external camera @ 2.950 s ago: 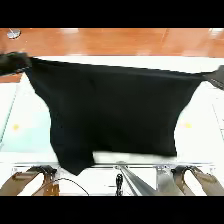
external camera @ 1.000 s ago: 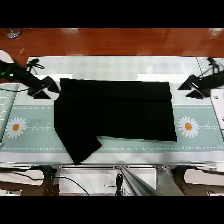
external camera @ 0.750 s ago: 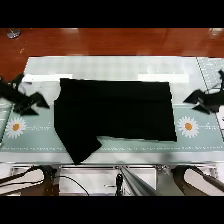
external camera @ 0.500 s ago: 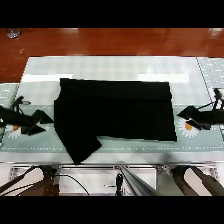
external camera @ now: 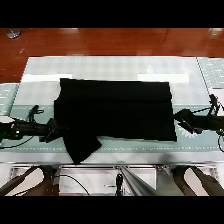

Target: Fold the shirts.

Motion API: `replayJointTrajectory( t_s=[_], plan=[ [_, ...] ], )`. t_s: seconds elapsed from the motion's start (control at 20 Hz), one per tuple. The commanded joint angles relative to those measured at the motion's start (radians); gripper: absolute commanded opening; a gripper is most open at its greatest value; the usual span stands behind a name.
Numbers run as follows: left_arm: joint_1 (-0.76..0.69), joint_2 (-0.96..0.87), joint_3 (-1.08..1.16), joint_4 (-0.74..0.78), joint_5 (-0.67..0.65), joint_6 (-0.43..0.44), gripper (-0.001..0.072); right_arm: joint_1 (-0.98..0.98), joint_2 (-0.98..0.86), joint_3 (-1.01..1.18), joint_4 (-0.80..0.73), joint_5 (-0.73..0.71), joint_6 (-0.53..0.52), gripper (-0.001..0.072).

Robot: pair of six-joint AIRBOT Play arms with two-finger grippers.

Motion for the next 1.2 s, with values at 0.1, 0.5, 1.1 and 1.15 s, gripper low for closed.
replayJointTrajectory(
  t_s=[0.1,0.5,1.1,1.15],
  plan=[
    [-0.087,0.001,-0.027,0.043,-0.026,0.030,0.0592,-0.068,0.003,0.071,-0.110,0.056,0.023,0.0619],
    [-0.087,0.002,-0.027,0.023,0.029,0.033,0.0021,-0.227,0.002,-0.073,-0.304,0.231,0.079,0.0618],
    [-0.087,0.002,-0.026,0.016,0.039,0.034,0.0022,0.003,-0.217,-0.051,0.001,0.031,-0.016,0.0618],
    [-0.087,0.002,-0.026,0.016,0.045,0.034,0.0021,0.021,-0.237,-0.033,0.006,0.026,-0.009,0.0597]
  ],
)
